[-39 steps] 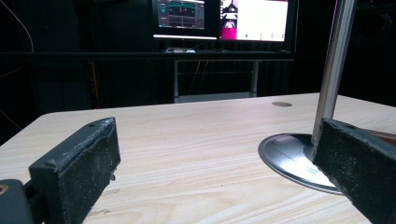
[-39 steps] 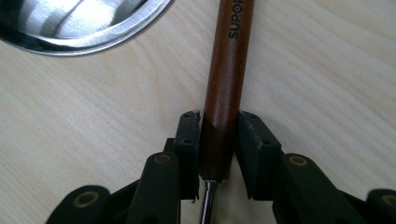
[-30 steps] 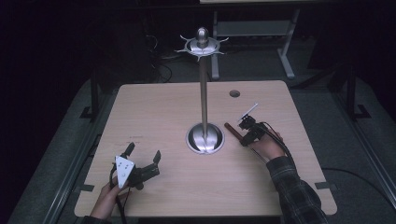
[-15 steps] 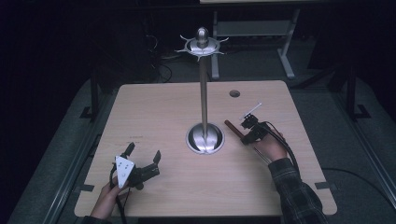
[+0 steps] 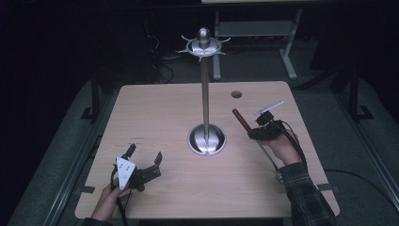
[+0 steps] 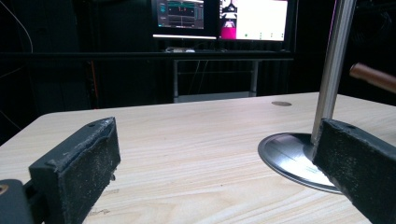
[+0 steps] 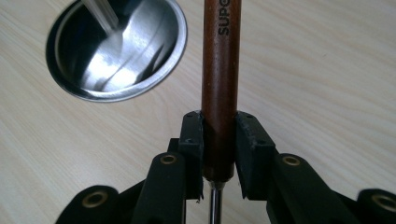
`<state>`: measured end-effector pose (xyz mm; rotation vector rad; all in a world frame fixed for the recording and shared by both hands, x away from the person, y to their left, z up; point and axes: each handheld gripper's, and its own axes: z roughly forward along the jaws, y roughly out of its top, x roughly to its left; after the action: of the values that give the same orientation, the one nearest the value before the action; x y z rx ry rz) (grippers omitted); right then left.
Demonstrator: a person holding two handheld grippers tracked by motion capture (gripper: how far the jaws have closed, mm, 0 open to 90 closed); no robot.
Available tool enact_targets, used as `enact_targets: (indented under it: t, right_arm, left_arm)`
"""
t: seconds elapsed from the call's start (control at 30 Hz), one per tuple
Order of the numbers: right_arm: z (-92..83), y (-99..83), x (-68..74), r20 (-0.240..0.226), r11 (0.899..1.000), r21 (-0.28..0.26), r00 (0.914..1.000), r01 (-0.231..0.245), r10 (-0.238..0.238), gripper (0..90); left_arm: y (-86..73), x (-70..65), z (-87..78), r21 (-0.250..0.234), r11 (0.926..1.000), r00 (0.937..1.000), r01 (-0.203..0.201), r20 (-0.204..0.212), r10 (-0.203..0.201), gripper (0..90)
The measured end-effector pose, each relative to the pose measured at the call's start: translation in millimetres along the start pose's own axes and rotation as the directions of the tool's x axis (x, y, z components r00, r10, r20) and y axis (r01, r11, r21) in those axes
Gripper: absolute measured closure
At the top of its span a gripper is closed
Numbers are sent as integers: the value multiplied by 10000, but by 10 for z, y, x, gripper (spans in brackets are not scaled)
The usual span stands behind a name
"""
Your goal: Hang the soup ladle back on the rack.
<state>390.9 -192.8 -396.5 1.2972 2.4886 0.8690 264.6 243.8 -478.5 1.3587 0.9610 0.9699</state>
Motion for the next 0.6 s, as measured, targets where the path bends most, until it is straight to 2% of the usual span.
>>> enact_targets:
  t: [0.2, 0.4, 0.6]
  right_arm:
    - [-185, -10, -27, -205, 9963, -854, 9998, -34, 16, 734]
    - [-362, -12, -32, -308, 9892, -1461, 9995, -118, 74, 734]
    - [-503, -26, -58, -590, 9730, -2298, 9982, -202, 68, 734]
  left_arm:
    - [0, 0, 0, 4, 10000, 10000, -1, 2, 1, 2]
    - [0, 1, 1, 1, 10000, 10000, -23, 19, 23, 2]
    - [0, 0, 2, 2, 10000, 10000, -26, 22, 26, 3]
